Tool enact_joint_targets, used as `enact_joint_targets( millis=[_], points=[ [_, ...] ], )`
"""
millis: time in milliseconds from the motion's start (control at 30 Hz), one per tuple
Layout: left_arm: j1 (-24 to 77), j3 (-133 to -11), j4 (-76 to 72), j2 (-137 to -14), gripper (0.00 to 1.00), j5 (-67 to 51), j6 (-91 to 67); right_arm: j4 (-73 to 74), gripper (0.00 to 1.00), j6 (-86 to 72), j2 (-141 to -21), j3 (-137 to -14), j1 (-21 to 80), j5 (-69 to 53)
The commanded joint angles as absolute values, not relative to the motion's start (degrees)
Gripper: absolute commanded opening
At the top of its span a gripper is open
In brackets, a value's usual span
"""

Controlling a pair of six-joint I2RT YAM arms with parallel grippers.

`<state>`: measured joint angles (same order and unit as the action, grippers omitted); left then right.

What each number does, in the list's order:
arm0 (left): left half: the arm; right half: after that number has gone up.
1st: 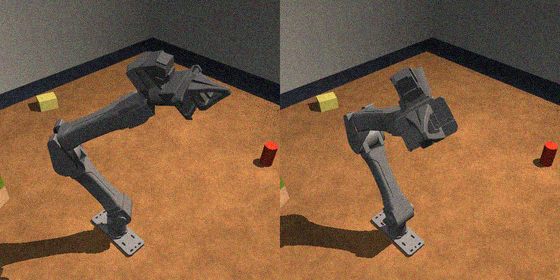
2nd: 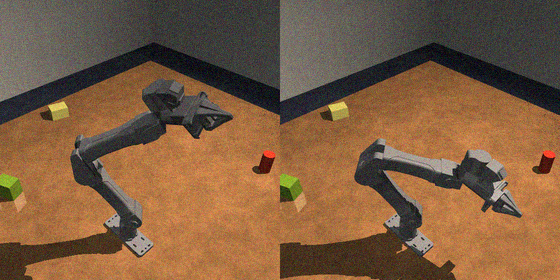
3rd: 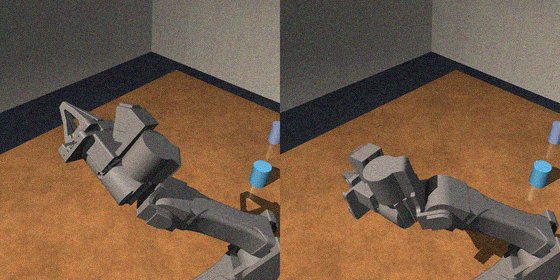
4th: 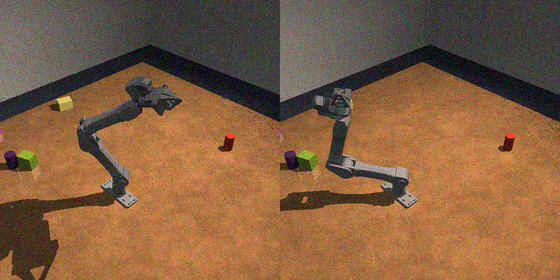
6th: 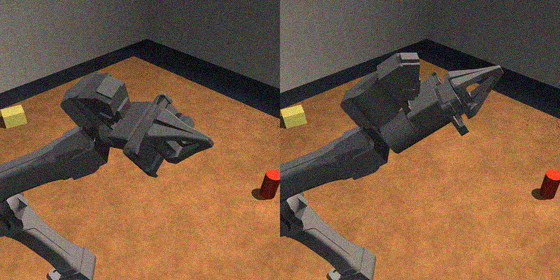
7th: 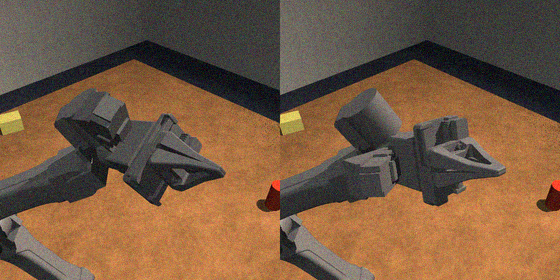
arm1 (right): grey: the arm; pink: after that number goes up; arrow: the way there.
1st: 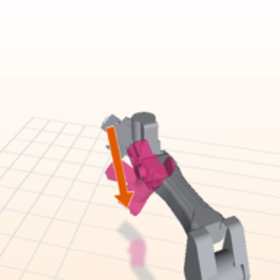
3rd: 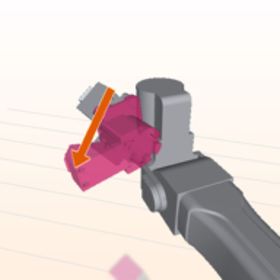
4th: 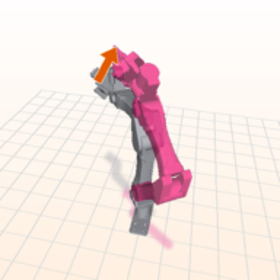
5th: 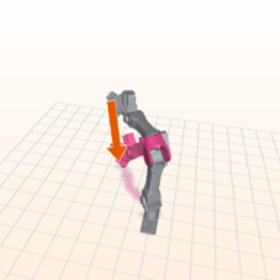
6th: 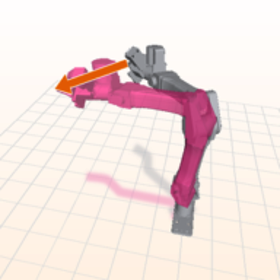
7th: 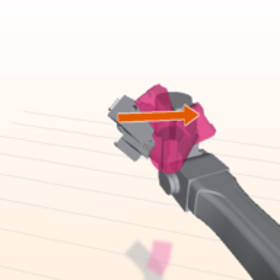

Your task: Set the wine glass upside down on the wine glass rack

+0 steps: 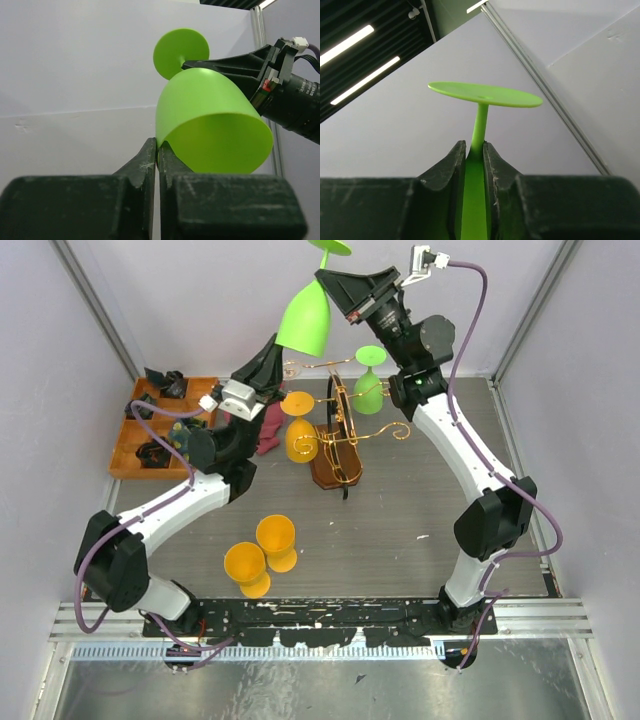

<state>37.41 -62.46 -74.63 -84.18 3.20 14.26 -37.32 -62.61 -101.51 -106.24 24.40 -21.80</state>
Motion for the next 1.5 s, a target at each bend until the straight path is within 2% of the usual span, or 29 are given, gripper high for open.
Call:
enact_joint_targets(
  millis=[0, 167, 333, 433, 500, 700, 933, 1067, 1167, 1300, 1467],
  points=[
    [38.61, -61.38, -76.43, -84.24, 0.16, 2.73, 12.73, -39.66, 0.10, -58.34, -101.57, -108.21, 24.34, -24.24],
    [38.63, -60.29, -75.83, -83.65, 0.32, 2.93, 12.91, -39.85, 0.01, -55.83, -100.59, -106.60, 22.99, -24.56],
    [38.64, -58.17, -74.20, -82.08, 0.39, 3.49, 13.46, -40.08, 0.01, -53.26, -99.14, -104.49, 20.75, -24.28],
    [38.66, -56.51, -72.99, -80.88, 0.51, 3.61, 13.83, -39.82, 0.01, -51.67, -98.43, -103.75, 19.22, -24.32],
    [38.65, -54.94, -71.24, -79.64, 0.54, 3.25, 14.16, -39.06, 0.01, -50.24, -97.85, -103.29, 17.66, -24.30],
    [38.60, -51.17, -56.39, -74.25, 0.56, -0.58, 14.64, -38.16, 0.01, -46.11, -94.21, -97.72, 11.99, -22.84],
    [38.19, -56.38, -37.74, -71.28, 0.65, 11.13, 8.06, -31.77, 0.01, -37.31, -86.96, -88.68, 2.60, -20.97],
    [37.39, -59.74, -29.56, -71.05, 0.67, 12.23, 7.56, -19.53, 0.01, -26.88, -83.04, -86.94, -0.16, -16.55],
    [36.94, -59.86, -28.83, -71.02, 0.67, 12.58, 7.07, -16.77, 0.01, -17.27, -79.13, -82.26, -0.78, -14.07],
    [35.73, -59.85, -28.59, -71.19, 0.67, 13.11, 3.74, -24.95, 0.01, -7.18, -72.80, -68.41, -0.88, -12.47],
    [34.15, -59.92, -27.60, -70.68, 0.66, 12.92, 0.91, -38.23, 0.01, -2.95, -68.26, -53.15, -2.02, -14.99]
  ],
)
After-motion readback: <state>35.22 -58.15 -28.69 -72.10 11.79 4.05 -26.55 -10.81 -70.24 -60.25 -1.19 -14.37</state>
